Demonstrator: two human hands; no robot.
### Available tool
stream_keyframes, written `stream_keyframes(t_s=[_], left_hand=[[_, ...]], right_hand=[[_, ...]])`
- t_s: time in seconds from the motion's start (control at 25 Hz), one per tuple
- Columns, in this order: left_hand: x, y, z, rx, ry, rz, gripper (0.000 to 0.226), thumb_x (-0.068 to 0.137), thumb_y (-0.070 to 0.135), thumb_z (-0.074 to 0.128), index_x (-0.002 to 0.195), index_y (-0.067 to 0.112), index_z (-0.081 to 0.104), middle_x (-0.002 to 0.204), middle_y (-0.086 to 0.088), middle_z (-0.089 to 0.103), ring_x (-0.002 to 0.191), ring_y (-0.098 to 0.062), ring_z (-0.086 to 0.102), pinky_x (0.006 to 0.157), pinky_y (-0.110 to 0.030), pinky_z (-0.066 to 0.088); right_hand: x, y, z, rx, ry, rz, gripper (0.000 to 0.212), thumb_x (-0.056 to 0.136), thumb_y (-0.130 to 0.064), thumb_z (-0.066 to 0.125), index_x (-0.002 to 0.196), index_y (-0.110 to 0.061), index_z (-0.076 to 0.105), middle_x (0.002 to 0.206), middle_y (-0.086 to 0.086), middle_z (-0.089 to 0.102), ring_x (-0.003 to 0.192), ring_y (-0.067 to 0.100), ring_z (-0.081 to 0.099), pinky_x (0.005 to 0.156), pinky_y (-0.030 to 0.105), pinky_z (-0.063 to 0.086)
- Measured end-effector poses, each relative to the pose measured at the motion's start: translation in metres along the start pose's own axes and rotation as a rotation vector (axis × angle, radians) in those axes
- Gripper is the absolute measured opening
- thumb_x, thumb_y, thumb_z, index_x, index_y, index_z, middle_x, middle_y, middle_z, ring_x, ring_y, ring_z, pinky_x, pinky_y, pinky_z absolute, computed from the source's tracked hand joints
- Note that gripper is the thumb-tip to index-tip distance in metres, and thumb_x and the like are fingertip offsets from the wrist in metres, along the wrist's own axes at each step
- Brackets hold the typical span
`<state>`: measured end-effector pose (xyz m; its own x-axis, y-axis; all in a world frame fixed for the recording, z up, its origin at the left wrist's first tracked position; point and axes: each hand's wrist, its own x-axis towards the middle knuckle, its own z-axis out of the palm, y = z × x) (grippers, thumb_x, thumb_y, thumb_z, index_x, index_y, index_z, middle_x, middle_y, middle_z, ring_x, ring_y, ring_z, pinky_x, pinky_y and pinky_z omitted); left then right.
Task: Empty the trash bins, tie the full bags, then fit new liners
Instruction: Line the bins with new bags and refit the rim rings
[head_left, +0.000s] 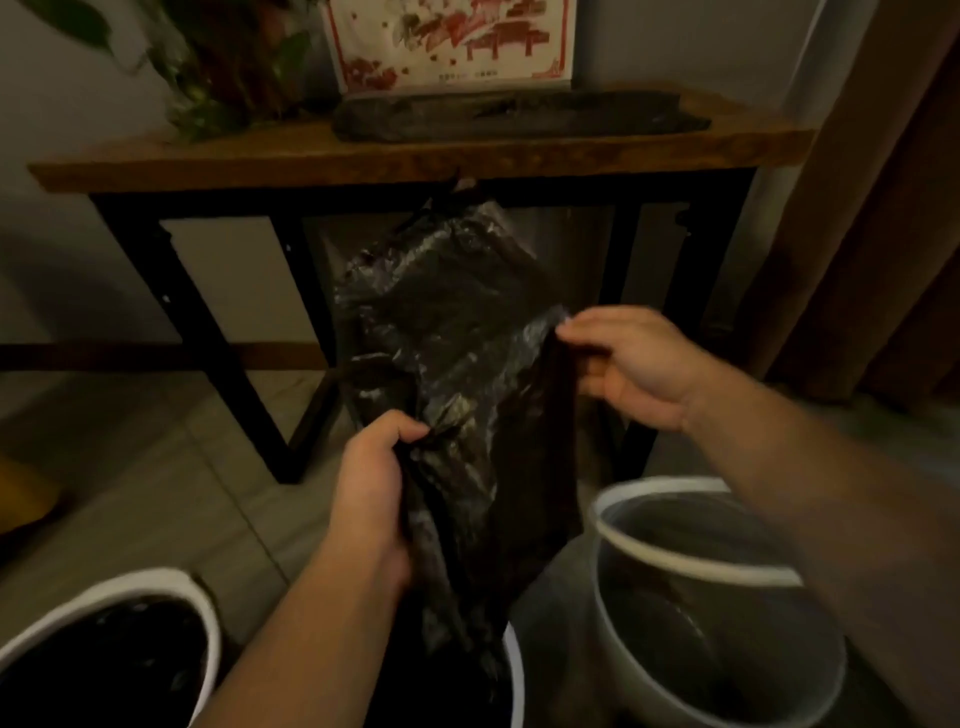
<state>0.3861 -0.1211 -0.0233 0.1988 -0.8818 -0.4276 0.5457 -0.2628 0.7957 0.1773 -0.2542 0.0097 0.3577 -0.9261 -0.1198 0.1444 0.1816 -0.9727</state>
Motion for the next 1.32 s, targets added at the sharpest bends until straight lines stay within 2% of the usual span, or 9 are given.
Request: stream_keyframes(t_s=[0.16,0.28,0.36,0.48,0.68,0.84,1.0,1.2,1.32], left_hand=[[-0.014,-0.023,-0.036,0.207,0.322,0.013,0.048,0.087,0.034,0.079,0.127,0.028,0.055,0.117,-0.005,0.072,0.1,-0.029,0.072,0.087,-0.05,0.06],[-0.042,-0.041,-0.055,0.641,0.531,0.323,0.055,0.086,0.047,0.077,0.132,0.041,0.046,0.133,0.002,0.055,0.116,-0.024,0.059,0.096,-0.045,0.053],[-0.067,-0.041,-0.044,0.578,0.389,0.479,0.028,0.086,0.055,0.073,0.11,0.051,0.058,0.111,0.015,0.066,0.1,-0.011,0.067,0.083,-0.04,0.057],[-0.104,-0.039,-0.018,0.508,0.063,0.418,0.015,0.09,0.059,0.07,0.096,0.046,0.072,0.088,0.016,0.076,0.078,-0.002,0.072,0.074,-0.041,0.063],[-0.157,-0.045,-0.013,0.406,-0.15,0.302,0.013,0.094,0.043,0.077,0.099,0.031,0.079,0.094,-0.001,0.08,0.097,-0.026,0.077,0.088,-0.047,0.063],[-0.159,-0.065,-0.011,0.391,-0.059,0.337,0.008,0.098,0.024,0.075,0.09,0.026,0.079,0.097,-0.014,0.078,0.099,-0.039,0.074,0.09,-0.055,0.063],[-0.149,-0.088,-0.008,0.196,0.019,0.22,0.017,0.103,0.019,0.067,0.089,0.021,0.077,0.103,-0.013,0.08,0.094,-0.028,0.077,0.078,-0.036,0.063],[-0.133,-0.11,-0.009,0.113,0.058,0.271,0.016,0.103,0.017,0.066,0.09,0.02,0.075,0.101,-0.011,0.08,0.089,-0.024,0.077,0.071,-0.029,0.061],[-0.124,-0.119,-0.016,0.096,0.081,0.352,0.016,0.096,0.015,0.072,0.1,0.031,0.071,0.101,-0.011,0.08,0.086,-0.023,0.077,0.074,-0.033,0.062]], right_hand=[[-0.042,-0.001,0.028,-0.053,0.049,-0.01,0.012,0.094,-0.004,0.07,0.087,-0.007,0.079,0.08,0.011,0.074,0.069,0.017,0.071,0.063,0.029,0.061],[-0.077,0.007,0.057,-0.142,0.086,0.028,0.014,0.091,0.001,0.074,0.083,-0.01,0.078,0.077,0.01,0.075,0.069,0.018,0.074,0.063,0.029,0.061],[-0.103,0.013,0.074,-0.171,0.084,0.051,0.019,0.088,0.001,0.079,0.076,-0.014,0.08,0.083,0.012,0.078,0.076,0.021,0.077,0.068,0.031,0.064],[-0.146,0.025,0.094,-0.183,0.084,0.083,0.008,0.088,-0.002,0.08,0.085,-0.009,0.078,0.096,0.023,0.078,0.092,0.033,0.079,0.08,0.04,0.066],[-0.203,0.014,0.102,-0.02,0.111,0.227,0.015,0.092,-0.019,0.08,0.082,-0.011,0.073,0.085,0.014,0.074,0.079,0.024,0.075,0.069,0.034,0.061],[-0.207,0.037,0.089,-0.003,0.054,0.248,0.018,0.091,-0.019,0.082,0.078,-0.013,0.07,0.078,0.011,0.071,0.069,0.021,0.071,0.063,0.033,0.059],[-0.189,0.051,0.066,-0.091,-0.007,0.225,0.023,0.087,-0.01,0.084,0.075,-0.014,0.065,0.082,0.012,0.071,0.077,0.025,0.071,0.069,0.037,0.06],[-0.176,0.058,0.028,-0.361,-0.103,0.071,0.025,0.083,-0.003,0.079,0.07,-0.018,0.063,0.071,0.008,0.062,0.072,0.024,0.062,0.068,0.039,0.052],[-0.185,0.076,0.003,-0.397,-0.15,-0.007,0.018,0.082,-0.009,0.078,0.087,-0.022,0.068,0.074,0.011,0.072,0.07,0.028,0.07,0.067,0.043,0.056]])
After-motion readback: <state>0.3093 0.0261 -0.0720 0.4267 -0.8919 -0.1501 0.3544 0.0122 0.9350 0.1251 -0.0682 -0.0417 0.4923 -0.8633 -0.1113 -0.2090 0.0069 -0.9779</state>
